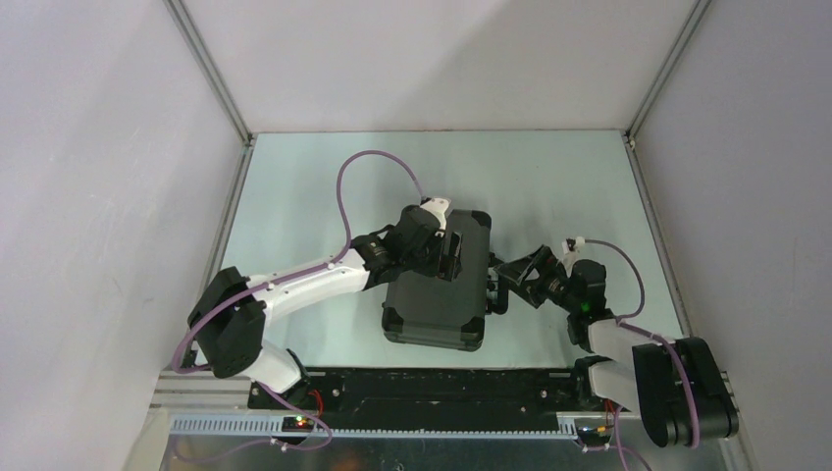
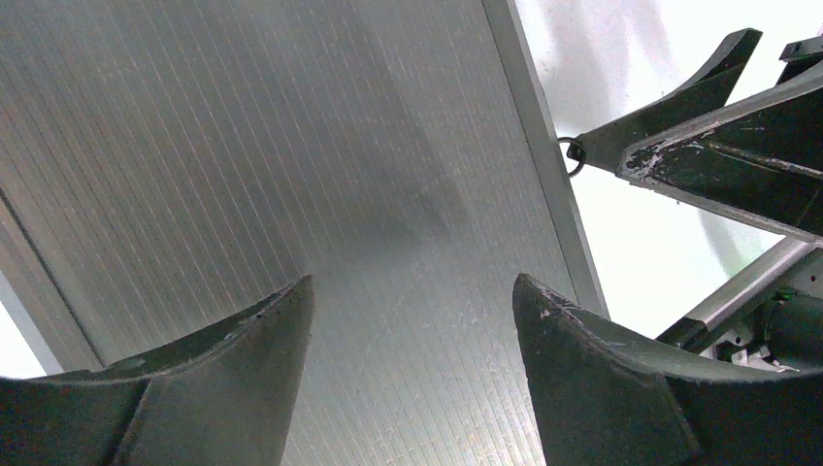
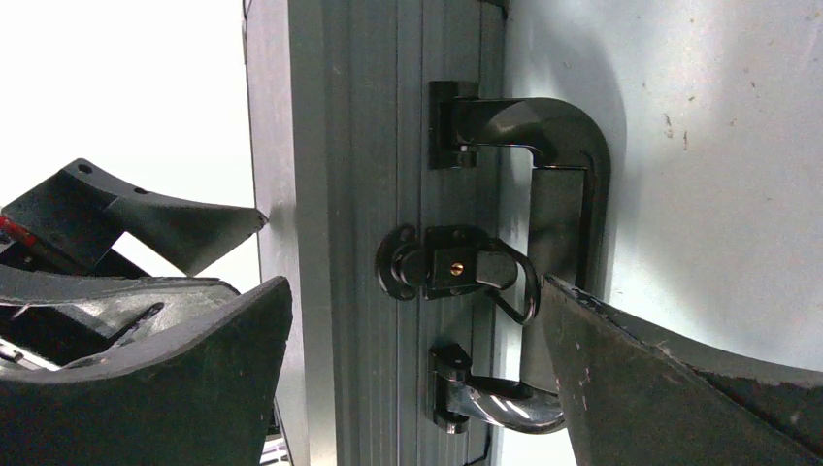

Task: Pack up texas hold em set

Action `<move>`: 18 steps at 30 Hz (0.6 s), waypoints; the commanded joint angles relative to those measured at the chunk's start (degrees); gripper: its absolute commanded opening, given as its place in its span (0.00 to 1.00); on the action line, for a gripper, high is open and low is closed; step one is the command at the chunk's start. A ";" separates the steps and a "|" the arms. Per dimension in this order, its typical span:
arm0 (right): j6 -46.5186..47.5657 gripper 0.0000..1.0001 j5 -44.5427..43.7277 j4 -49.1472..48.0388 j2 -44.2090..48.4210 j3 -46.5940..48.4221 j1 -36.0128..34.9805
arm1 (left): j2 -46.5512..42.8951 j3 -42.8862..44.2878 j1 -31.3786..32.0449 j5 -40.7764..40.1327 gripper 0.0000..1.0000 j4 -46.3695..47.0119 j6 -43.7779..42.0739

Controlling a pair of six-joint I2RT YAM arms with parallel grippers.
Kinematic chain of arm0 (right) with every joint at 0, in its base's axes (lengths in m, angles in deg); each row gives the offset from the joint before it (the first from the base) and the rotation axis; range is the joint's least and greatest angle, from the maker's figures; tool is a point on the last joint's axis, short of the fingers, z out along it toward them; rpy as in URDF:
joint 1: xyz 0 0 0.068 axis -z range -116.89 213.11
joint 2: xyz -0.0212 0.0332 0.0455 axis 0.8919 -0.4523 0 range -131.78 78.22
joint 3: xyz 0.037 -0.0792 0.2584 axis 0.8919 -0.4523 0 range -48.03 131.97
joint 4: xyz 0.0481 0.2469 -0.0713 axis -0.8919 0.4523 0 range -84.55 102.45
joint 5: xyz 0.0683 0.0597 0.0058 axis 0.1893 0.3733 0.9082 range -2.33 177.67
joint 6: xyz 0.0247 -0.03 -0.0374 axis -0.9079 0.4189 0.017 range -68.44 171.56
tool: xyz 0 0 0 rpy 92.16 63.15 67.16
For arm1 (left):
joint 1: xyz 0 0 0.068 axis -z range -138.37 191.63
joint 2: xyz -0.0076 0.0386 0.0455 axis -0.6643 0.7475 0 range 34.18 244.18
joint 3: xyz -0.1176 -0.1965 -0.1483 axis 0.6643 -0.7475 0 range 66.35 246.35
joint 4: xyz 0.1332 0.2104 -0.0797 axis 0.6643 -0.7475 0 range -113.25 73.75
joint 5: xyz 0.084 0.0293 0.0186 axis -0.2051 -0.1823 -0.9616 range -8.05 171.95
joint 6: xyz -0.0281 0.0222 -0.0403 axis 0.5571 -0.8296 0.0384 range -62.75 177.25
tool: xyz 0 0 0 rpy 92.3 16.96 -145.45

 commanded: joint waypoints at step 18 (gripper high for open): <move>-2.26 0.99 2.19 -5.01 -0.61 2.82 -2.25 | 1.64 -3.07 0.27 1.12 0.81 -6.15 0.89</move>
